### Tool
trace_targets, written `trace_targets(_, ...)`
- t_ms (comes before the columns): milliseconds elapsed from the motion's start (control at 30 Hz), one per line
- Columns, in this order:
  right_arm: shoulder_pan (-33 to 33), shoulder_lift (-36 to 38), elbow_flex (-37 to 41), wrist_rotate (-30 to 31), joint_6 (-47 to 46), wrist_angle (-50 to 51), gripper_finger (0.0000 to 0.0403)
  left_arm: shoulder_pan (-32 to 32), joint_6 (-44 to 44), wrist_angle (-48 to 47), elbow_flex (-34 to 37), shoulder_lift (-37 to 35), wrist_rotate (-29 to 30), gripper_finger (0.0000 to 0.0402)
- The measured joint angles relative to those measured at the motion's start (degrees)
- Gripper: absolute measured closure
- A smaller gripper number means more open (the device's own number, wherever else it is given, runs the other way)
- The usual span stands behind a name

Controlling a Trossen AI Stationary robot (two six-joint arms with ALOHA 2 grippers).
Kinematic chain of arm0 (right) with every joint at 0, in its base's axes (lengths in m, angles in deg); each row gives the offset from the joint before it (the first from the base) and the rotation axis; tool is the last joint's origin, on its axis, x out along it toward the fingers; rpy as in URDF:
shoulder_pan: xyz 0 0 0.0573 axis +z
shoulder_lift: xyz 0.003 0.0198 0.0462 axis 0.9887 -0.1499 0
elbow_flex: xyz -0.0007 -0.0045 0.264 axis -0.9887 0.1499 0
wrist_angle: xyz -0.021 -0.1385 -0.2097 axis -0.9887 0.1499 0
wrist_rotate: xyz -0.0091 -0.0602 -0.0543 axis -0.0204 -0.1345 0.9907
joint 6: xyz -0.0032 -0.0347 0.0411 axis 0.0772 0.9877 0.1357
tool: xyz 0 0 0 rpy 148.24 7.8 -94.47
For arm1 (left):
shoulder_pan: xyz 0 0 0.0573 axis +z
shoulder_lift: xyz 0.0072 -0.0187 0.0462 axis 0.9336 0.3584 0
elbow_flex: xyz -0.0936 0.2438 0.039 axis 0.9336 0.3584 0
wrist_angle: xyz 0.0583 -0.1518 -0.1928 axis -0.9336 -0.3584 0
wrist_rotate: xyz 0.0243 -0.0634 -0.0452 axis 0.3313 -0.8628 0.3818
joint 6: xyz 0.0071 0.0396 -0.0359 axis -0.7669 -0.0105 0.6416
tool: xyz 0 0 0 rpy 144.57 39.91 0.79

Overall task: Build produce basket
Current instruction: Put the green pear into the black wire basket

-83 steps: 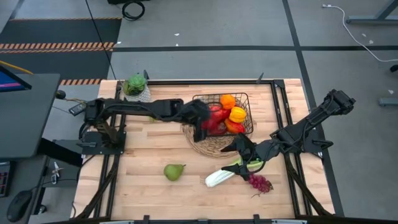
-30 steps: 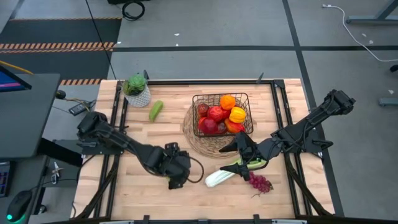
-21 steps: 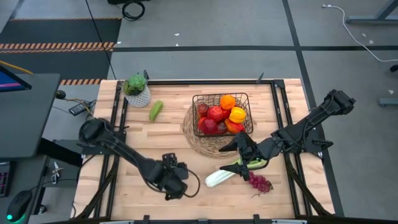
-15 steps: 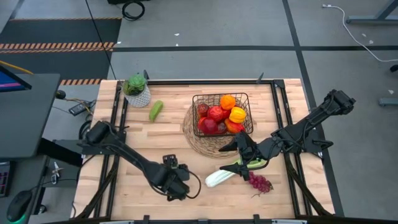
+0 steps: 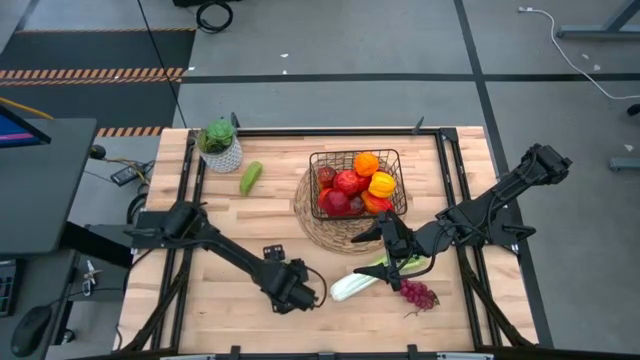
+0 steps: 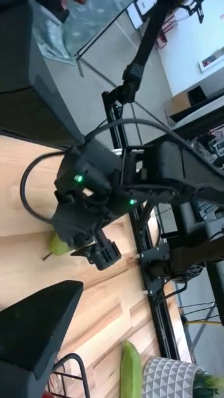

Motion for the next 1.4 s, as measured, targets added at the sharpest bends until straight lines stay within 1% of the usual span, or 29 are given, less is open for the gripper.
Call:
trace_targets(67, 0.0, 0.0, 0.0, 0.0, 0.0, 0.1, 0.0027, 0.8, -0.8, -0.5, 0.0, 0.1, -1.9, 0.0002)
trace_targets(133, 0.0, 0.0, 0.0, 0.0, 0.0, 0.2, 0.0027, 1.3, -2.2, -0.6, 0.0, 0.1, -2.5, 0.0005)
trace_targets(300, 0.0, 0.0, 0.0, 0.0, 0.0, 0.2, 0.0027, 2.5, -3.8, -0.7, 0.0, 0.1, -4.7, 0.0025)
trace_targets(400, 0.0, 0.0, 0.0, -0.2, 0.0, 0.2, 0.0027, 2.7, -4.3, -0.7, 0.0, 0.1, -5.1, 0.0033)
trace_targets(600, 0.0, 0.0, 0.0, -0.3, 0.0, 0.2, 0.0027, 2.7, -4.8, -1.8, 0.0, -1.5, -4.9, 0.0036)
trace_targets(733, 0.0, 0.3, 0.0, -0.5, 0.1, 0.9, 0.0027, 2.0, -4.3, -3.6, 0.0, -4.7, -1.3, 0.0038)
trace_targets(833, 0.0, 3.1, 0.0, -1.1, 2.8, 5.7, 0.0027, 0.9, -3.0, -4.7, 0.0, -7.6, 2.5, 0.0038)
trace_targets(900, 0.0, 6.0, 0.0, 1.3, 2.9, 8.9, 0.0027, 0.0, -2.3, -5.2, 0.0, -9.5, 5.0, 0.0038)
trace_targets(1067, 0.9, 13.4, 0.4, 9.7, 3.0, 15.3, 0.0027, -2.0, -2.3, -5.5, 0.0, -14.0, 11.8, 0.0038)
trace_targets(1167, 0.8, 18.1, 3.2, 10.4, 3.4, 16.5, 0.0027, -2.8, -2.3, -5.4, 0.0, -16.1, 15.7, 0.0038)
trace_targets(1267, -0.7, 23.7, 7.2, 10.6, 4.1, 16.7, 0.0027, -3.6, -2.5, -5.2, 0.0, -17.4, 19.1, 0.0037)
trace_targets(1400, -1.9, 32.3, 13.1, 11.1, 4.1, 16.6, 0.0027, -4.2, -5.3, -4.2, 0.0, -17.5, 21.8, 0.0037)
